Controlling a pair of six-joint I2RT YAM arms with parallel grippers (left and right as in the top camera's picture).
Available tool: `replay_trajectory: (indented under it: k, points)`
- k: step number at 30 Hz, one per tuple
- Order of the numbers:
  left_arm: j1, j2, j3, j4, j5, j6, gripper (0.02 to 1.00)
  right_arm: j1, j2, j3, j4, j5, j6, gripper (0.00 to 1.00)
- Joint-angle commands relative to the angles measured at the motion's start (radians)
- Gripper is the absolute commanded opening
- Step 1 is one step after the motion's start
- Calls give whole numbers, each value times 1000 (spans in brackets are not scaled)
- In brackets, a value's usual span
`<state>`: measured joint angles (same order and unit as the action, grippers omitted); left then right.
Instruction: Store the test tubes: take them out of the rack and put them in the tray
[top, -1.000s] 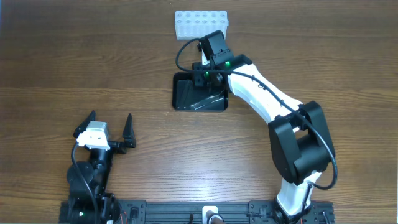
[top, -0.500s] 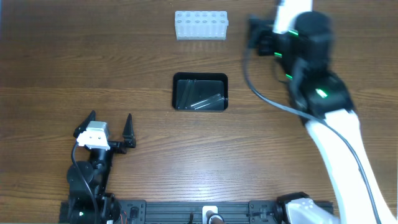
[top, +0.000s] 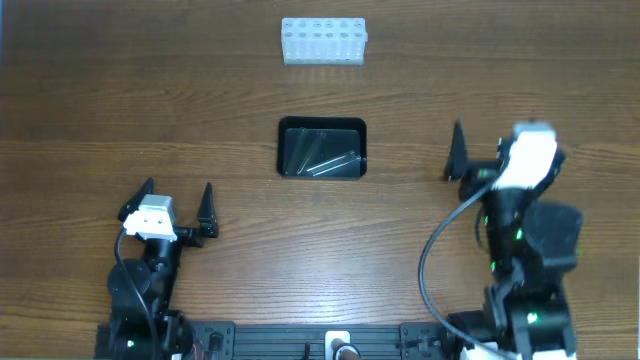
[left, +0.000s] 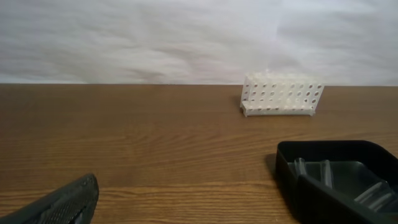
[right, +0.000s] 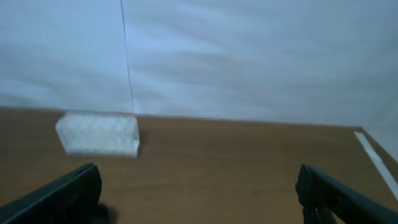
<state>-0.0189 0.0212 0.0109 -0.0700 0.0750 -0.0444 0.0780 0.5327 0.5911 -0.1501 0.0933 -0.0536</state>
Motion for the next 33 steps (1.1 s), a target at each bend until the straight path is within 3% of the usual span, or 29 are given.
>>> replay_trajectory:
  k: [1, 10, 15, 24, 33]
  points:
    - [6, -9, -5, -2, 3, 18, 998, -8, -189, -166, -4, 56, 10, 991]
    - [6, -9, -5, -2, 3, 18, 1000, -33, -534, -338, -101, 67, 11, 991]
    - [6, -9, -5, -2, 3, 18, 1000, -31, -527, -375, -100, 92, 11, 993]
    - [6, -9, -5, -2, 3, 18, 1000, -31, -528, -588, 99, 92, 15, 991]
    - [6, -9, -5, -2, 3, 18, 1000, -32, -527, -586, 98, 118, 14, 993]
